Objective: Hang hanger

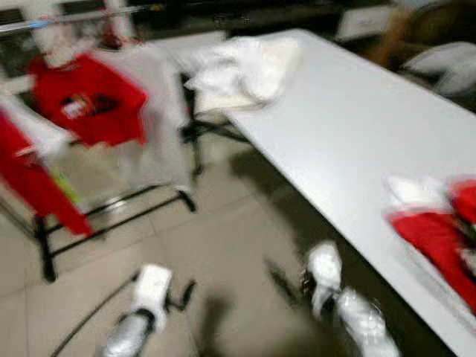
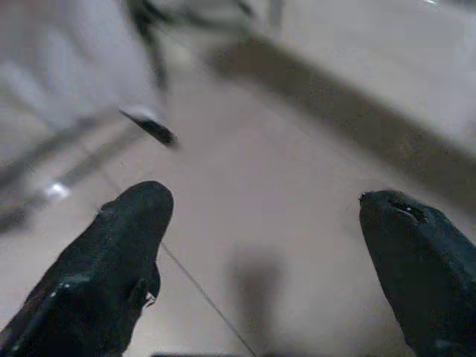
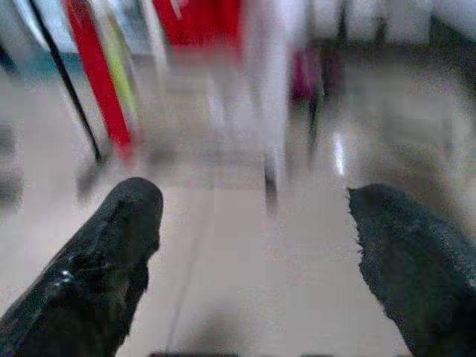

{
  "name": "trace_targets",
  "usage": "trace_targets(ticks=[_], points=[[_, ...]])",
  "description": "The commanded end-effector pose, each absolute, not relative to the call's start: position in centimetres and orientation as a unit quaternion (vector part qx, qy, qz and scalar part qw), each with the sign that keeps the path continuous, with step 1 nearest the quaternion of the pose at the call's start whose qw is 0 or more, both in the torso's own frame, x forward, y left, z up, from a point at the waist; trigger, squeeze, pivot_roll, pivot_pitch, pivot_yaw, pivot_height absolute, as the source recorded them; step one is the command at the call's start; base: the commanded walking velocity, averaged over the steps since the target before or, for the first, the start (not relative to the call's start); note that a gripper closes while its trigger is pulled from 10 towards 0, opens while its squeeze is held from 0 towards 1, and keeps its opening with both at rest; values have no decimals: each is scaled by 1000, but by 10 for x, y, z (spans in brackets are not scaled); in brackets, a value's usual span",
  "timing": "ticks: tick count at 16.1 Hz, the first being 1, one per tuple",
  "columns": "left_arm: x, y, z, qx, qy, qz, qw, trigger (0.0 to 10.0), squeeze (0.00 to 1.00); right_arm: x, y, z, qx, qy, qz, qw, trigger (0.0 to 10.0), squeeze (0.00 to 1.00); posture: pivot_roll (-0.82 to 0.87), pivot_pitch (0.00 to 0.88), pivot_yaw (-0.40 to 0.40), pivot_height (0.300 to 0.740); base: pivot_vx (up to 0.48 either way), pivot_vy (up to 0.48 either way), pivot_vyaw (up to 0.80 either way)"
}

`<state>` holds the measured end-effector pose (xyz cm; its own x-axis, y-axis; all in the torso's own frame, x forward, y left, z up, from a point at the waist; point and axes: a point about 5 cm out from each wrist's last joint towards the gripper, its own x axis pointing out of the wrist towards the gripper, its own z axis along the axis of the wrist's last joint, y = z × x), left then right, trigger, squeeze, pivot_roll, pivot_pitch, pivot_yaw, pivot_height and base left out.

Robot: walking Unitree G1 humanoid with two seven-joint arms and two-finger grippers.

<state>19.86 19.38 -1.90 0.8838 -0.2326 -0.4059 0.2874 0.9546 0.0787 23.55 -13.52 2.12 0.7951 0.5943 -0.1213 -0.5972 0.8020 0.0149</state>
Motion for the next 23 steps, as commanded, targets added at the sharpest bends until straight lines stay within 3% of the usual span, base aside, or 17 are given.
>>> trace_targets(ticks=[1, 3, 6, 8, 10, 14, 18, 23], points=[[208, 201, 4, 76, 149, -125, 978, 10000, 153, 232, -135, 31, 7, 47, 317, 947, 10000, 1000, -45, 0, -18, 740, 360, 0, 0], [222, 195, 56, 74, 65, -120, 988, 10000, 129, 231, -155, 76, 25, -17, 274, 961, 10000, 1000, -32, 0, -27, 740, 379, 0, 0], [234, 175, 105, 90, 10, -133, 987, 10000, 114, 212, -168, 112, 52, -23, 237, 970, 10000, 1000, -21, 0, 5, 740, 377, 0, 0], [237, 172, 116, 99, -1, -132, 986, 10000, 114, 203, -169, 116, 41, -4, 213, 976, 10000, 1000, -28, 0, 35, 740, 381, 0, 653], [246, 162, 130, 93, 4, -145, 985, 10000, 122, 187, -179, 123, 39, 6, 108, 993, 10000, 1000, -59, 0, 92, 740, 362, 0, 800], [269, 147, 141, 57, 1, -160, 986, 10000, 125, 186, -171, 127, 22, 26, 84, 996, 10000, 1000, -101, 0, 128, 740, 374, 0, 800], [261, 150, 120, 55, 46, -134, 988, 10000, 129, 208, -177, 116, -16, 34, 39, 999, 10000, 1000, -77, 0, 99, 740, 380, -63, 800], [268, 152, 120, 73, 51, -123, 988, 10000, 157, 235, -160, 119, -9, 14, 70, 997, 10000, 1000, -40, 0, 78, 740, 344, -199, 800]])
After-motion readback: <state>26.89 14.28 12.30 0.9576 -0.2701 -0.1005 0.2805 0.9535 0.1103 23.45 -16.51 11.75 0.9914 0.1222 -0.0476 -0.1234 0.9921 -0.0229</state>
